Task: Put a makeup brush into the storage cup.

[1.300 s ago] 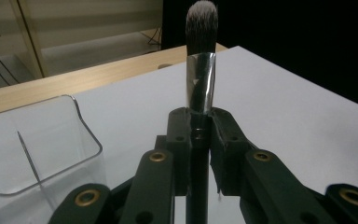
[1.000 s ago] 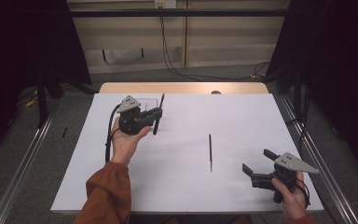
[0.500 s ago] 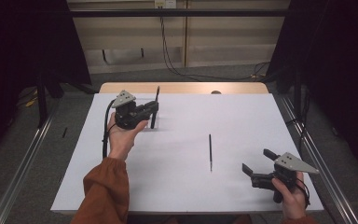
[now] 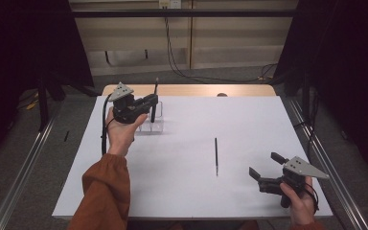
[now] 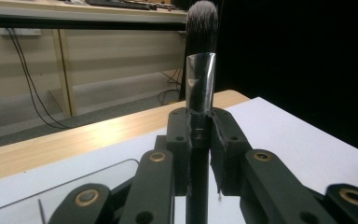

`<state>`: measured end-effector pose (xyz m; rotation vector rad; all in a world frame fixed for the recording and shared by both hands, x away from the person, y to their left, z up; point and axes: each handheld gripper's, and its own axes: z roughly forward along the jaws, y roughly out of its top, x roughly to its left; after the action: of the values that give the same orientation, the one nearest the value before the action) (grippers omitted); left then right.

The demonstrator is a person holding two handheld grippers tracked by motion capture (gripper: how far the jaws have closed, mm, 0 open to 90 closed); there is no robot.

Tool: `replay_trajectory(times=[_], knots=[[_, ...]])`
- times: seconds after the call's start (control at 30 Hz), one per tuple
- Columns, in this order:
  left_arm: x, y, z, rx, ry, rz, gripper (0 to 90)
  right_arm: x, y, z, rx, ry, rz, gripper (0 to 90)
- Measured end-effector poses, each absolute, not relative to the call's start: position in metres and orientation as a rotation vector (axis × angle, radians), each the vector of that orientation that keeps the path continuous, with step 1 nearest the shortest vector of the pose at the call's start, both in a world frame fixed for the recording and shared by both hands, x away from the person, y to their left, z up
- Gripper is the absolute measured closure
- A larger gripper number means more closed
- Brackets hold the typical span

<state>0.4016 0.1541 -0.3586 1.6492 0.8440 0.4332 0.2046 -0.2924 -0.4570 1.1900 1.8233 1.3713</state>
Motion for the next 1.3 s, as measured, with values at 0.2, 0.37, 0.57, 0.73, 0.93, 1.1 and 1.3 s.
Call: replay_trajectory(times=[0.2, 0.37, 0.57, 0.73, 0.93, 1.1, 1.3], knots=[[0.407, 0.158, -0.355, 1.642, 0.847, 0.456, 79.0, 0.204, -0.292, -0.457, 1.193, 1.816, 1.379, 0.2], [0.416, 0.157, -0.357, 1.635, 0.854, 0.448, 79.0, 0.205, -0.292, -0.457, 1.194, 1.816, 1.380, 0.2], [0.424, 0.155, -0.358, 1.621, 0.852, 0.464, 79.0, 0.204, -0.292, -0.457, 1.193, 1.821, 1.378, 0.2], [0.428, 0.153, -0.360, 1.611, 0.837, 0.456, 79.0, 0.204, -0.292, -0.457, 1.193, 1.827, 1.372, 0.1], [0.435, 0.149, -0.366, 1.595, 0.847, 0.475, 79.0, 0.204, -0.292, -0.458, 1.194, 1.827, 1.373, 0.2], [0.440, 0.148, -0.372, 1.599, 0.864, 0.483, 79.0, 0.204, -0.292, -0.458, 1.192, 1.829, 1.373, 0.1], [0.443, 0.144, -0.377, 1.609, 0.852, 0.498, 79.0, 0.204, -0.292, -0.458, 1.193, 1.828, 1.376, 0.1]])
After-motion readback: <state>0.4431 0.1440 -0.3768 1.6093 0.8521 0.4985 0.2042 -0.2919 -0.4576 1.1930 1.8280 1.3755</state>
